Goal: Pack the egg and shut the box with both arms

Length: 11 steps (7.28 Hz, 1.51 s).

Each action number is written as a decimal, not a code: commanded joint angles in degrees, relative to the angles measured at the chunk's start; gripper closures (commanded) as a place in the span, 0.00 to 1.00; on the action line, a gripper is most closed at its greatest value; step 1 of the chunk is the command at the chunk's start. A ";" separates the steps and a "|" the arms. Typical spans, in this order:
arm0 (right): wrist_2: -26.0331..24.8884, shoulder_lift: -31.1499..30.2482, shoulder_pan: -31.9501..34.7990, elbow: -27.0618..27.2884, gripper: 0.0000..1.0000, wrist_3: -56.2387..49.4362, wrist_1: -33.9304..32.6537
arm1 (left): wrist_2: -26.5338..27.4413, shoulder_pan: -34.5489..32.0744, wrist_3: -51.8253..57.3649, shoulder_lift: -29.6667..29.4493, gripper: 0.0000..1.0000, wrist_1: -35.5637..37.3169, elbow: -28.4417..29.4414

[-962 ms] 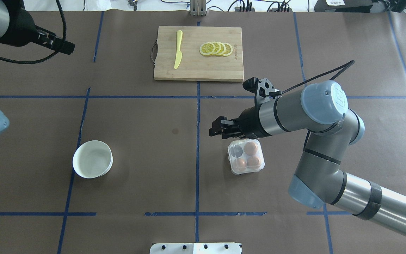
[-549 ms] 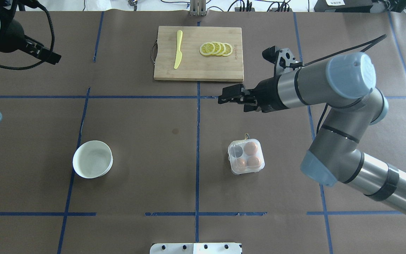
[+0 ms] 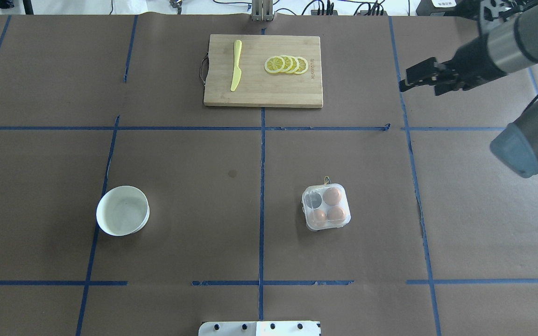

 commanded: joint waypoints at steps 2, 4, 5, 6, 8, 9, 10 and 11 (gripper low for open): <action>2.67 -8.05 15.61 -3.86 0.00 -40.24 -17.97 | -0.21 -6.44 9.67 0.46 0.00 0.59 7.13; 2.23 -7.87 23.00 -7.20 0.00 -57.70 -29.60 | -0.47 -11.80 21.20 0.46 0.00 0.33 12.93; 1.71 -8.30 24.69 -8.09 0.00 -60.46 -34.01 | -0.47 -13.22 28.22 1.07 0.00 0.94 14.08; 2.48 -10.22 26.45 -9.31 0.00 -64.41 -34.31 | -1.77 -13.32 30.30 4.64 0.00 0.42 14.26; 0.05 -12.25 26.99 -9.94 0.00 -64.44 -33.79 | -3.72 -12.97 29.79 8.89 0.00 -3.26 14.70; -0.23 -13.13 26.90 -10.29 0.00 -64.01 -32.92 | -3.81 -12.70 29.18 9.33 0.00 -6.15 17.49; 0.38 -14.01 26.99 -10.90 0.00 -64.18 -31.60 | -4.07 -12.70 27.00 9.51 0.00 -6.26 18.04; 2.73 -16.46 28.30 -10.82 0.00 -64.10 -30.72 | -4.68 -12.79 23.76 9.77 0.00 -5.74 17.61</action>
